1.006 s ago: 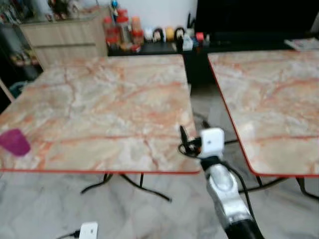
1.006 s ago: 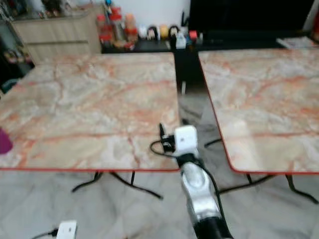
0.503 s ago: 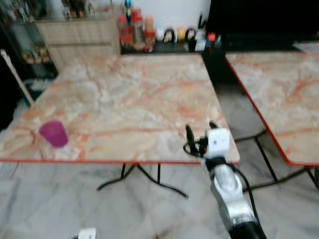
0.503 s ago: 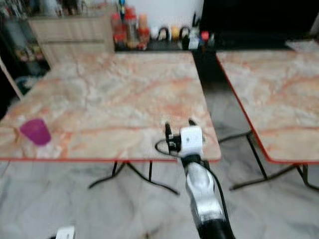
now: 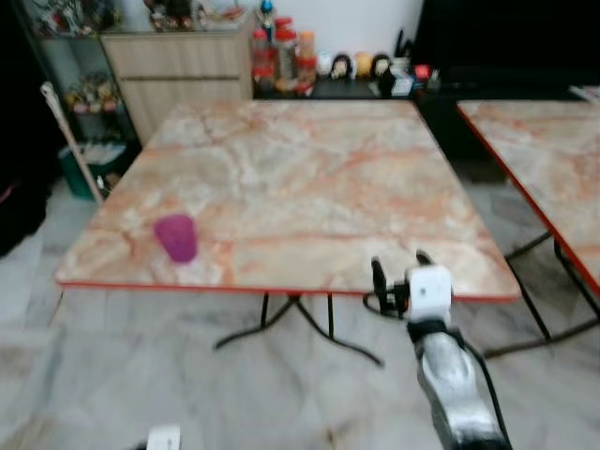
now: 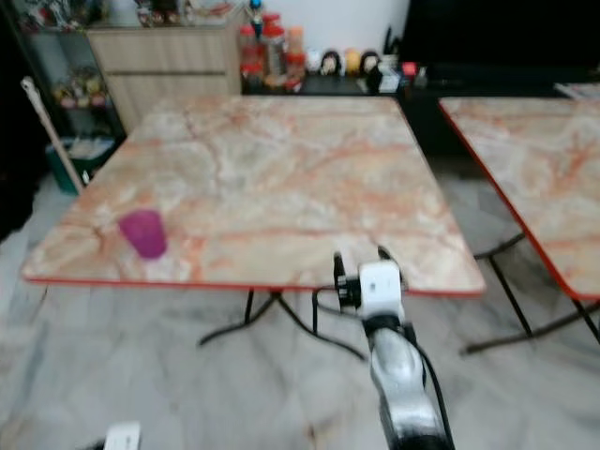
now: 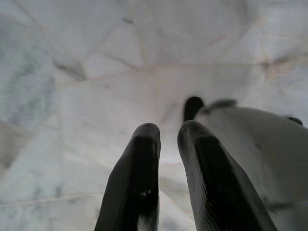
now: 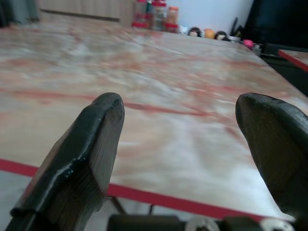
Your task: Setting the table
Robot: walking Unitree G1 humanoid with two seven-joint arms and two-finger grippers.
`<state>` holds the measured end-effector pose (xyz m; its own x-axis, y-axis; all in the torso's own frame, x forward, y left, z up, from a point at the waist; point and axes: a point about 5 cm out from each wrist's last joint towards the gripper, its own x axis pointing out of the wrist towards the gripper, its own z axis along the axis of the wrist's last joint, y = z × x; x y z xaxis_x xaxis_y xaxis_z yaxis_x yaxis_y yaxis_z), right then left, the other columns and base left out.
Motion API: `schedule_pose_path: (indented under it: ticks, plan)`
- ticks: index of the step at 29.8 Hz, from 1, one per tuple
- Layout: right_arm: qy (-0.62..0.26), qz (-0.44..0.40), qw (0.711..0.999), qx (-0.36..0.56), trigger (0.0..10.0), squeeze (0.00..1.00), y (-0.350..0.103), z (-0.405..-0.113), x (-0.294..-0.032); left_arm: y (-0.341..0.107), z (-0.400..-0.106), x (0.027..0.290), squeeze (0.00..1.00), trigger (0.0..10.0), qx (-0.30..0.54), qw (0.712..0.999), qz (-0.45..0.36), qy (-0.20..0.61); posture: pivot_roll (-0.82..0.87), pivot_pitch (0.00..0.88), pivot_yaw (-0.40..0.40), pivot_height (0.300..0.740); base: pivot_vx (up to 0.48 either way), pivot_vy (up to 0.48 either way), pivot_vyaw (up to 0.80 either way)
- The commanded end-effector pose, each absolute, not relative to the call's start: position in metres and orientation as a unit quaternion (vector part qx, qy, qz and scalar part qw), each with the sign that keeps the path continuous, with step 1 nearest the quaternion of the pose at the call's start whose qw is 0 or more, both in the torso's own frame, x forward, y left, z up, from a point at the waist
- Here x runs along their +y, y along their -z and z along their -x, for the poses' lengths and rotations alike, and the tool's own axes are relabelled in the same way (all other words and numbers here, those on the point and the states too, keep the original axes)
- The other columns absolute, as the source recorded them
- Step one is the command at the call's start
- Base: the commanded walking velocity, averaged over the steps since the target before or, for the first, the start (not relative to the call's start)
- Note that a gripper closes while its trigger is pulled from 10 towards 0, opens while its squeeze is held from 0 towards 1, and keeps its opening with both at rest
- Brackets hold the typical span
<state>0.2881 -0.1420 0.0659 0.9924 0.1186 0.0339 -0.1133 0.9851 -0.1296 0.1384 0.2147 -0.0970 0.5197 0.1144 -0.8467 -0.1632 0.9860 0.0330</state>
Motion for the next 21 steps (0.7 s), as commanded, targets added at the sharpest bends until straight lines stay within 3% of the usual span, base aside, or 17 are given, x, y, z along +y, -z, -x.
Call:
schedule_pose_path:
  ticks: [1,7,21]
  plan:
    - [-0.043,0.071,0.996,-0.022,10.0,0.00,-0.066,-0.288,-0.152,0.097,-0.141,0.211,0.00,10.0,0.478,0.873,0.037,-0.083,-0.01,0.000,0.021,0.740,0.000,0.337,0.00]
    - [-0.026,0.081,0.996,0.005,10.0,0.00,-0.049,-0.276,-0.164,0.097,-0.140,0.211,0.00,10.0,0.479,0.873,0.037,-0.084,-0.01,0.000,0.016,0.740,0.000,0.318,0.00]
    - [0.012,0.077,0.991,0.113,10.0,0.00,-0.001,-0.251,-0.185,0.095,-0.144,0.213,0.00,10.0,0.470,0.879,0.023,-0.080,-0.01,0.000,0.022,0.740,0.000,0.000,0.00]
